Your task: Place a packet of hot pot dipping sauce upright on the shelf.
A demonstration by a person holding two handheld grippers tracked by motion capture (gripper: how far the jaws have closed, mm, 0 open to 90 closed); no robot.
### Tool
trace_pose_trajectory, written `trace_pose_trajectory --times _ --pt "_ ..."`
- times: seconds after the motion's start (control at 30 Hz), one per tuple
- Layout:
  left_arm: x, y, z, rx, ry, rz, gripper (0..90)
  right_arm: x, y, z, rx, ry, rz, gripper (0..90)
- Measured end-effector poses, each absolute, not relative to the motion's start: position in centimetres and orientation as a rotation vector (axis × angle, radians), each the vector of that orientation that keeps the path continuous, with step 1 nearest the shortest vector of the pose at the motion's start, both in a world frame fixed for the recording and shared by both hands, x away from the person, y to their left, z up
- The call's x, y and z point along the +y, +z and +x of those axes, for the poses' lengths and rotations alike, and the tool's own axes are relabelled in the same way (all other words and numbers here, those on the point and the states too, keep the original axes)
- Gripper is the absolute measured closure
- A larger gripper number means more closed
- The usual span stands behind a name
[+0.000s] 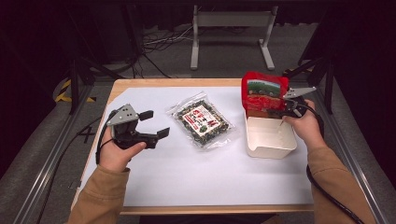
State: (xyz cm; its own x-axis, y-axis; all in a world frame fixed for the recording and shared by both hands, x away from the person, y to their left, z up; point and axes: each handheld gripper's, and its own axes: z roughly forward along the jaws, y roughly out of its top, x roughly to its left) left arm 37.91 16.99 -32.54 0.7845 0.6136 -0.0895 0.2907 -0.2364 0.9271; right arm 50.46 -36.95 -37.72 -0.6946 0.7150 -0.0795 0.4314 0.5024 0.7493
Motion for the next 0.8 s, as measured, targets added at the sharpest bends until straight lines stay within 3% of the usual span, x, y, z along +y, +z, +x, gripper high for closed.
trace_pose_trajectory --times 0.5,0.57,0.67,0.8 --pt "16.7 -32.8 38.4 0.688 0.336 1.849 12.9 -36.7 -38.0 50.0 2.334 1.003 0.985 74.5" --pt "16.6 -32.9 38.5 0.692 0.335 1.849 12.8 -37.0 -38.0 49.9 2.312 1.051 1.033 69.9" --pt "16.5 -32.9 38.8 0.687 0.331 1.852 12.8 -37.4 -37.8 49.7 2.293 1.070 1.026 53.0" --pt "16.2 -33.0 38.9 0.688 0.323 1.856 12.8 -37.7 -37.0 49.0 2.240 1.106 1.015 39.1"
